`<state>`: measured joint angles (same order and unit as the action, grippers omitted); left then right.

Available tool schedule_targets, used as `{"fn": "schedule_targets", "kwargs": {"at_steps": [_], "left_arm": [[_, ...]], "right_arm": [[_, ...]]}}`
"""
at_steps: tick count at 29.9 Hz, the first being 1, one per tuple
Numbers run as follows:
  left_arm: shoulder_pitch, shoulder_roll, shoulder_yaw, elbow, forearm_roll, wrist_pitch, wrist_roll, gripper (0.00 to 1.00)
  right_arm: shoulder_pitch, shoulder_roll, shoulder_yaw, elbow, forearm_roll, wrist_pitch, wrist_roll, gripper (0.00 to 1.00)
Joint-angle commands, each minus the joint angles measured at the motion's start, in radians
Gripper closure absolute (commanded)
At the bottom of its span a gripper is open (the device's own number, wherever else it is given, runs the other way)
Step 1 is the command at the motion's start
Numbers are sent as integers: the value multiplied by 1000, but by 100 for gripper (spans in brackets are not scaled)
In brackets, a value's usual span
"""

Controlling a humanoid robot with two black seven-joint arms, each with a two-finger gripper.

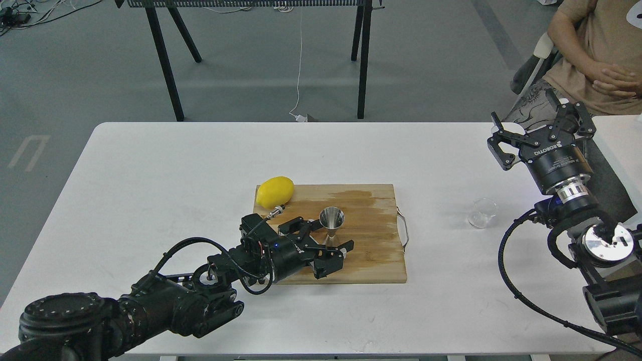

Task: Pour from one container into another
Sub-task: 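Open the left gripper and release the jigger on the board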

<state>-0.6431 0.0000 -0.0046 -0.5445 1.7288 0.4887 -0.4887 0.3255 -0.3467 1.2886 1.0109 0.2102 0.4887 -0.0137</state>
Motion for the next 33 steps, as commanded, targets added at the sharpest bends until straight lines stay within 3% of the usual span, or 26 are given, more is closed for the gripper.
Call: {"fn": "schedule_targets", "kwargs": {"at_steps": [1,33], "left_arm": [[-1,0,0,-2,0,0,0,6],[2,58,0,-43,0,0,0,5]], "right_arm": [[-2,0,0,0,0,0,0,1],[-2,0,0,0,0,0,0,1]]}}
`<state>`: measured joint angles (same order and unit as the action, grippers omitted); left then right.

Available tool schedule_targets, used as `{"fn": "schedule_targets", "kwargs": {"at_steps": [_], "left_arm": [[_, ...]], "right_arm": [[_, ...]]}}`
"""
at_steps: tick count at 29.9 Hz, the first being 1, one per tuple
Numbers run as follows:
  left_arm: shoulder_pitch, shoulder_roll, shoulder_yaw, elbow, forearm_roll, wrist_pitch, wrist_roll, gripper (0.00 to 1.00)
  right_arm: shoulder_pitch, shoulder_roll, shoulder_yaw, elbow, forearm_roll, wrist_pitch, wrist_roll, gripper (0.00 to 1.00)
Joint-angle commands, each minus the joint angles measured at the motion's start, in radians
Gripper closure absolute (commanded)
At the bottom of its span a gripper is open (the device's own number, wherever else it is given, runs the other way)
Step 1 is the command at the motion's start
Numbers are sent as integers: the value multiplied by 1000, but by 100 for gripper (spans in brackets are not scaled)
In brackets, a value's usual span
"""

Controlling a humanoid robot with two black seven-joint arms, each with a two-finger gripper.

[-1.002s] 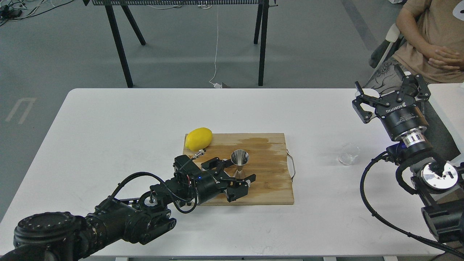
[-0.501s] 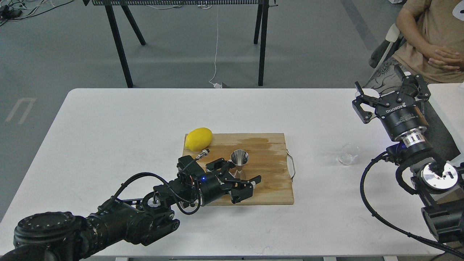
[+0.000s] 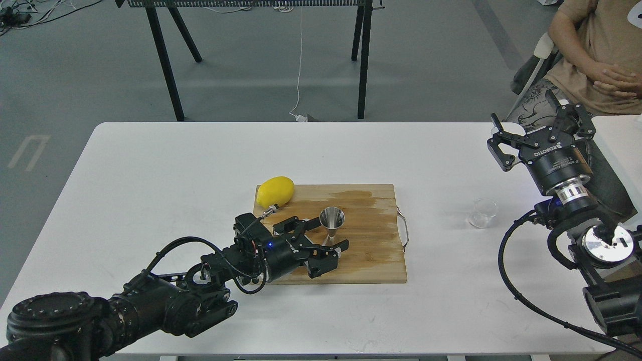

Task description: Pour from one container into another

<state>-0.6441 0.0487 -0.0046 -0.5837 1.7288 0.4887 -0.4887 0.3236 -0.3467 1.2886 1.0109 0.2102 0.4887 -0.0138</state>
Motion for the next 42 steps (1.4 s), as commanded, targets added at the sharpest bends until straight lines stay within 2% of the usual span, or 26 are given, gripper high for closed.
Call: {"fn": "schedule_targets", "kwargs": {"at_steps": [1,13,24,29,30,35,39,41,42], "left_arm": [[4,13,0,-7,0,0,0,5],[29,92,-12,-37,0,0,0,6],[30,488,-57,-327,-98,0,0,6],[29,594,-110,-438,-253,0,0,6],[30,608,-132,-456,-286,-39,0,6],[37,651,-302,-495,-472,-396,0,6],[55,658,-452,-489,-682,-730,0,6],[58,692,-503,-478,-794,-939,0,6],[58,704,-512,-473,-836,-977,0,6]], "right_arm": [[0,0,0,0,0,0,0,1],[0,0,0,0,0,0,0,1],[-3,0,0,0,0,0,0,1],[-3,2,0,0,0,0,0,1],[-3,0,0,1,1,0,-2,1],[-3,-9,-3,20,3,0,-17,1],[-8,-17,-3,32,6,0,-41,1],[-15,-23,-3,47,12,0,-55,1],[-18,-23,-5,60,12,0,-57,1]]}}
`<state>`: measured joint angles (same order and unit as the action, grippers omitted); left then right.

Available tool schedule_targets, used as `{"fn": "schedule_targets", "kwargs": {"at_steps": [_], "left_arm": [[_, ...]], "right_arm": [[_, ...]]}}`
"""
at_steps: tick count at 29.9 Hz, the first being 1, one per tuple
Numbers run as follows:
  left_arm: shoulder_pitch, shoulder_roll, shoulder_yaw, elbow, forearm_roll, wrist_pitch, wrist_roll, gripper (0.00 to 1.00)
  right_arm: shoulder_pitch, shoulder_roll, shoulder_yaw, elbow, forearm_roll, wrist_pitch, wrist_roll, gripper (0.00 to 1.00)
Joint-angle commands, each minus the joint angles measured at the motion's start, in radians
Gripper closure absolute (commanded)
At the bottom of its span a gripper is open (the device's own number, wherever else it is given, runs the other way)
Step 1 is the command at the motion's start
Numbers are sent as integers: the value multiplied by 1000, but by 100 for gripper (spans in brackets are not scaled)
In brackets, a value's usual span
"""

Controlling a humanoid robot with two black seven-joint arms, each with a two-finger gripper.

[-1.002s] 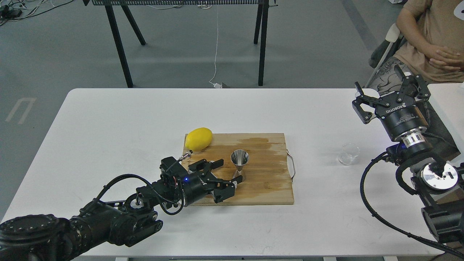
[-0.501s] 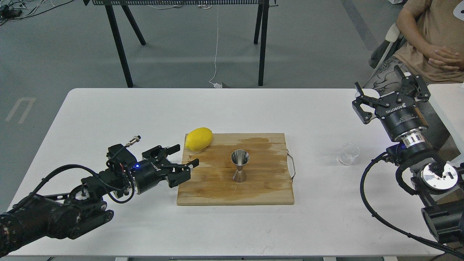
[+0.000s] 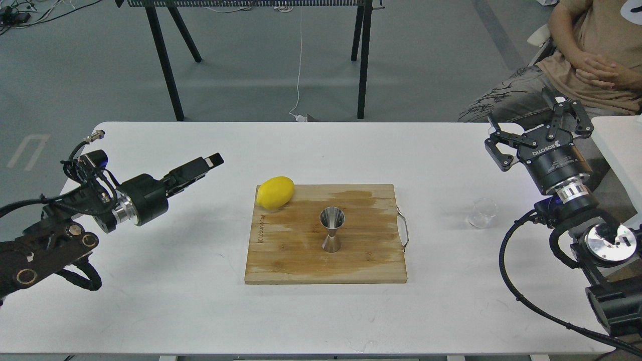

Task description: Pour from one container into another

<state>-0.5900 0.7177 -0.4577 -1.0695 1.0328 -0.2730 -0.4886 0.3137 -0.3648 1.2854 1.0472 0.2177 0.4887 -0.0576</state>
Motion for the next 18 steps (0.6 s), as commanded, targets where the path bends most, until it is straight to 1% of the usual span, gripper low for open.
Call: {"fn": "schedule_targets", "kwargs": {"at_steps": [1,4,7,8,12,18], "left_arm": [[3,48,-62,20,-181,-216,0,6],[1,89,-84,49,-362,-216,0,6],[1,97,-94,109,-606,-216,0,5],[1,100,-94,124,-669,-216,0,5],[1,103,-96,180,-802,-216,0,5],[10,109,-96,184,-913,-216,0,4]], "right_arm": [[-13,-6,-1,37,6,0,-13,1],[-30,-6,14,83,26,0,-15,1],[-56,-8,17,152,165,0,-15,1],[-68,-14,18,184,211,-18,-15,1],[-103,-48,49,324,314,-339,-10,1],[-160,-37,183,447,344,-795,-2,1]]}}
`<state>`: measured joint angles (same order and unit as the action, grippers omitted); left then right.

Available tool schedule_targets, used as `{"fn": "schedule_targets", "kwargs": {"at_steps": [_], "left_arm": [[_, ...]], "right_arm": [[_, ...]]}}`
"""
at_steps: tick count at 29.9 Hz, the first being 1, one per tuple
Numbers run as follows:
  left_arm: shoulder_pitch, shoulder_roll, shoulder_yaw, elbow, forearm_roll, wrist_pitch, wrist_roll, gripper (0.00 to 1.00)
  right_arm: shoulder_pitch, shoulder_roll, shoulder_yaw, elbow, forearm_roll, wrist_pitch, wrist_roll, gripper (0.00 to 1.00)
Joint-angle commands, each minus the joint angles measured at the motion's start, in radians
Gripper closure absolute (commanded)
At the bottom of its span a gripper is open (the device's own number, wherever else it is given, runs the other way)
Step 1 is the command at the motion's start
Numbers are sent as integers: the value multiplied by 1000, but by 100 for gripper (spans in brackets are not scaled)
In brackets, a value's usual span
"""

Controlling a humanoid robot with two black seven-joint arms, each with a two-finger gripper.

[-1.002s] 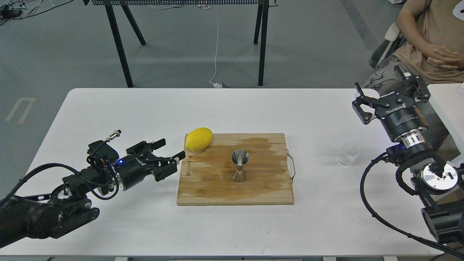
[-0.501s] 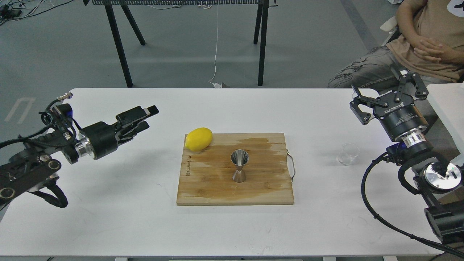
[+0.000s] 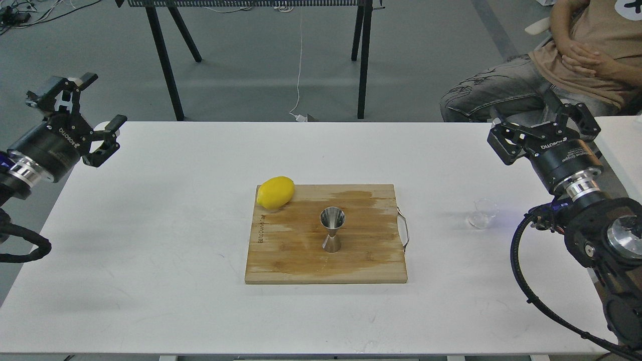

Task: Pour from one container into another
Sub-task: 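Lower the right gripper toward the small clear glass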

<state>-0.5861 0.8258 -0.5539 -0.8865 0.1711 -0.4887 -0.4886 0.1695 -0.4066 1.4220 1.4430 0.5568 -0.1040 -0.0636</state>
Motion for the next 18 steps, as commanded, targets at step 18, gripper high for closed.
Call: {"fn": "schedule_targets", "kwargs": {"at_steps": [18], "left_arm": [[15,-28,6,1,-68,0,0,3]], "right_arm": [[-21,20,-70,-41,-64,-385,31,1]]}}
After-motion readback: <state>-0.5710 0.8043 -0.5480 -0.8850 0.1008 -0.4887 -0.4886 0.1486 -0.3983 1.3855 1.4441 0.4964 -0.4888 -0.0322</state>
